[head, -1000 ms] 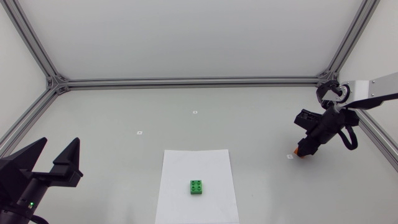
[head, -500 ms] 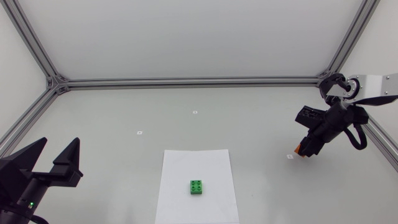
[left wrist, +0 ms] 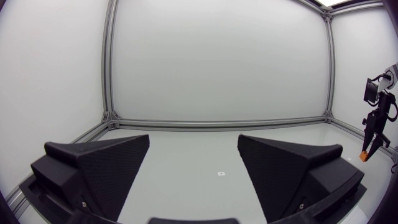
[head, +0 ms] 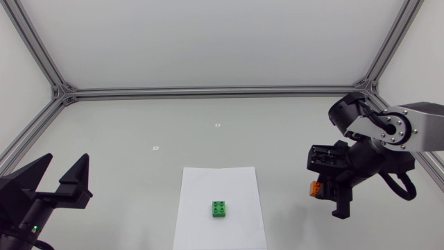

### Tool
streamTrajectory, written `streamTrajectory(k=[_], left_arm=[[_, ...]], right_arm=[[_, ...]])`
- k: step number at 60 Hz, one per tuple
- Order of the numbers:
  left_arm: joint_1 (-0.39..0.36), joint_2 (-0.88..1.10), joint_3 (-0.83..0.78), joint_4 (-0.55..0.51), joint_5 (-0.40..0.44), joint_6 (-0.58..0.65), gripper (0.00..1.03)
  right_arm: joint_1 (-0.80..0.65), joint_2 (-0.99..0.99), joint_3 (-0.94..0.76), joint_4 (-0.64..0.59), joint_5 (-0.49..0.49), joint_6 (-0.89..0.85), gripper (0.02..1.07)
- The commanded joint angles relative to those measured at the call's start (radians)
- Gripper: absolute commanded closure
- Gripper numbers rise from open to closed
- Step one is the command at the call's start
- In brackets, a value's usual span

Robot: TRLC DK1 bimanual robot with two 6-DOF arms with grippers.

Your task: Pick up the orange 2x2 brick with the right arm and stack it on top of the green 2x2 brick in the center

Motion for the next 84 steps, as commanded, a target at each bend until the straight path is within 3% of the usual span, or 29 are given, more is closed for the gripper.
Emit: streamTrajectory(k=[1, 16, 37, 84], left_arm=[[0.003, -0.008, -0.041, -0.015, 0.004, 0.013, 0.04], [0.003, -0.008, -0.041, -0.013, 0.004, 0.013, 0.04], [0.003, -0.008, -0.041, -0.015, 0.004, 0.013, 0.04], [0.003, -0.008, -0.041, -0.015, 0.004, 0.013, 0.04]], right_arm=[[0.085, -0.033, -0.043, -0.022, 0.015, -0.001, 1.01], [0.347, -0.032, -0.035, -0.020, 0.028, 0.111, 1.01], [0.562, 0.160, 0.144, 0.011, 0.026, 0.260, 1.01], [0.674, 0.485, 0.448, 0.030, 0.006, 0.320, 1.01]])
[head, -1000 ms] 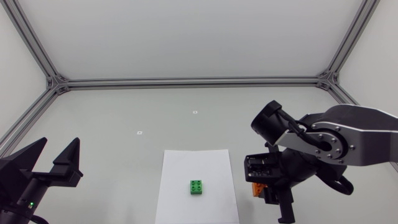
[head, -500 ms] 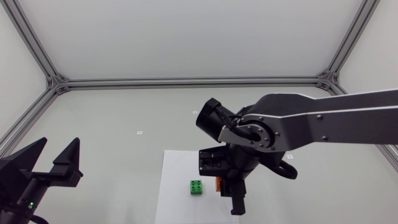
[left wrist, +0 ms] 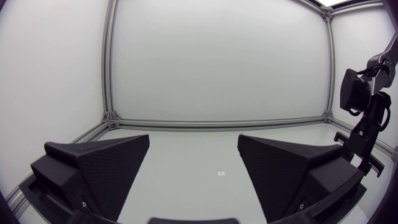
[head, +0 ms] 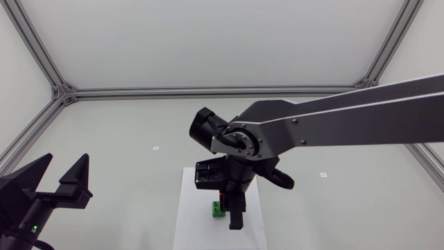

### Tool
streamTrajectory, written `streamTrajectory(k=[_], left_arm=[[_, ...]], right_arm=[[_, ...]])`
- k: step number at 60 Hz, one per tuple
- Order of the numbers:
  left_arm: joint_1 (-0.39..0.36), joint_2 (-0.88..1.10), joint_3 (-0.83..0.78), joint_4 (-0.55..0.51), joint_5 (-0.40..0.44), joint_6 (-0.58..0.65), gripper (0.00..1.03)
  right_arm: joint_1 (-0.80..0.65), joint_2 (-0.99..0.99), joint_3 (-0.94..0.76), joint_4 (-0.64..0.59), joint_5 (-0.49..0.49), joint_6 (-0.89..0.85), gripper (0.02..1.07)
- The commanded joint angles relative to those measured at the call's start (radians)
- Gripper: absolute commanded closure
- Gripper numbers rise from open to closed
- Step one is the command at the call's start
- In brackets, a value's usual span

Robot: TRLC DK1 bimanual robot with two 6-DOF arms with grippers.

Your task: Pick up the orange 2x2 brick with the right arm and stack it on top of the green 2x2 brick in the center

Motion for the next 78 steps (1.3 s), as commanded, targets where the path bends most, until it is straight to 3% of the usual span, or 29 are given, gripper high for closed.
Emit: streamTrajectory(k=[1, 78], left_arm=[[0.002, -0.008, -0.041, -0.015, 0.006, 0.013, 0.04], [0.002, -0.008, -0.041, -0.015, 0.004, 0.013, 0.04]], right_arm=[[0.017, 0.029, 0.027, 0.010, -0.005, 0.017, 1.01], [0.039, 0.114, 0.033, 0.022, -0.001, 0.039, 1.01]])
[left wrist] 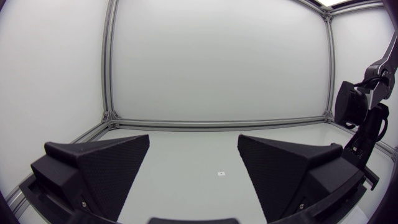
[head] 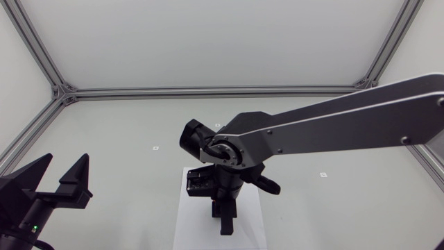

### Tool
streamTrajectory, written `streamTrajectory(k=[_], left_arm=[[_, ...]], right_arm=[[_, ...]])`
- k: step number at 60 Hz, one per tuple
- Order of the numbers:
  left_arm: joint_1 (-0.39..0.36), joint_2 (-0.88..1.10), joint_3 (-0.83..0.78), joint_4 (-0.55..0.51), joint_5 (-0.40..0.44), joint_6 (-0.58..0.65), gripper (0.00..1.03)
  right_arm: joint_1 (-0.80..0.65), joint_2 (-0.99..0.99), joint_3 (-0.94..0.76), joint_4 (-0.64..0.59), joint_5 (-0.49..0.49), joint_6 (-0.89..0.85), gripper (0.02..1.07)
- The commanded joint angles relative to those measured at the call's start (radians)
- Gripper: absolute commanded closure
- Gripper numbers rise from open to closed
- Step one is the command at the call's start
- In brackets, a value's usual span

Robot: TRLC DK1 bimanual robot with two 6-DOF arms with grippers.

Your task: Pick up the orange 2x2 brick with the right arm and stack it on top of the green 2x2 brick in the center

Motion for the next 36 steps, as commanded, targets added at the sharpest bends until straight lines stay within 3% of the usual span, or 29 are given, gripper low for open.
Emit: streamTrajectory(k=[1, 36], left_arm=[[0.002, -0.008, -0.041, -0.015, 0.004, 0.013, 0.04], [0.002, -0.008, -0.041, -0.015, 0.004, 0.013, 0.04]], right_arm=[[0.007, 0.028, 0.011, -0.013, 0.005, 0.022, 1.01], [0.017, 0.050, 0.017, -0.016, 0.024, 0.026, 1.01]])
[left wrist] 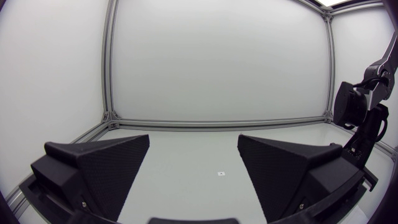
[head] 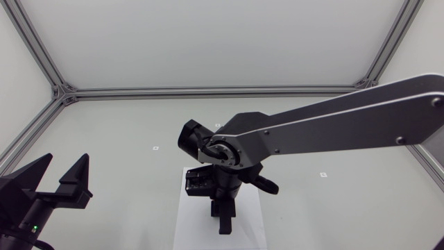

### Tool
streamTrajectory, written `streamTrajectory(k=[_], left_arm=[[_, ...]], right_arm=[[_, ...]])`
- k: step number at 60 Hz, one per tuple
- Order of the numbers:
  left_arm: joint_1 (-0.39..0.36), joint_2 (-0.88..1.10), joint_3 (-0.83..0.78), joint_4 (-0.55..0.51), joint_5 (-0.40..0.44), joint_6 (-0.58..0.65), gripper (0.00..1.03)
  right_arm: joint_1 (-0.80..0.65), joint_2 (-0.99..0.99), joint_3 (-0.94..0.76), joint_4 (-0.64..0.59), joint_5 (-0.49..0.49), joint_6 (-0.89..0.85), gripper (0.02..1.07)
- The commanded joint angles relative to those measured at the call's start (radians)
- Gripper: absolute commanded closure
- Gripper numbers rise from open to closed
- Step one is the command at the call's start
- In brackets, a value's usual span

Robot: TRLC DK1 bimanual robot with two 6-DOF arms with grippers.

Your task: Pick up the orange 2x2 brick with the right arm and stack it on top of the green 2x2 brick in the center

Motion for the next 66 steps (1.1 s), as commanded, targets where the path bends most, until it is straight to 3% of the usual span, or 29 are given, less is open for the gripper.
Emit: streamTrajectory(k=[1, 25, 48, 66], left_arm=[[0.002, -0.008, -0.041, -0.015, 0.004, 0.013, 0.04], [0.002, -0.008, -0.041, -0.015, 0.004, 0.013, 0.04], [0.002, -0.008, -0.041, -0.015, 0.004, 0.013, 0.04], [0.002, -0.008, -0.041, -0.015, 0.004, 0.013, 0.04]], right_arm=[[0.012, 0.039, 0.007, -0.018, 0.006, 0.016, 1.01], [0.004, 0.119, 0.040, -0.078, 0.032, 0.027, 1.01], [-0.036, 0.125, -0.009, -0.064, -0.043, 0.010, 1.01], [-0.004, 0.124, -0.046, -0.029, 0.029, 0.033, 1.01]])
